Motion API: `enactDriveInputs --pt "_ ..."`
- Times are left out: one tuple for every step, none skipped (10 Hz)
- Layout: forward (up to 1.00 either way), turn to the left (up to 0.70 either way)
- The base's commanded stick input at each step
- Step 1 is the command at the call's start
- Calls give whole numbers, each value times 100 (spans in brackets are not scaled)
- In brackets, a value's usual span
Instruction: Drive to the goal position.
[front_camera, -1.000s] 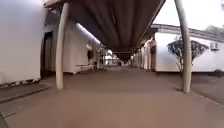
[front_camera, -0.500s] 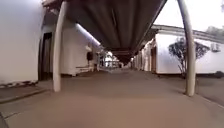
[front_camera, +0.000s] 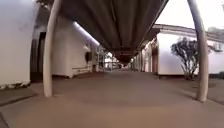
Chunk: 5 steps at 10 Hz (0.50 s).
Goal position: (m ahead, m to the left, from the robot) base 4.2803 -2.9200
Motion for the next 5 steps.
enactDriveInputs --pt "70 0" --pt "70 0" --pt "70 0" --pt "70 0" --pt "70 0"
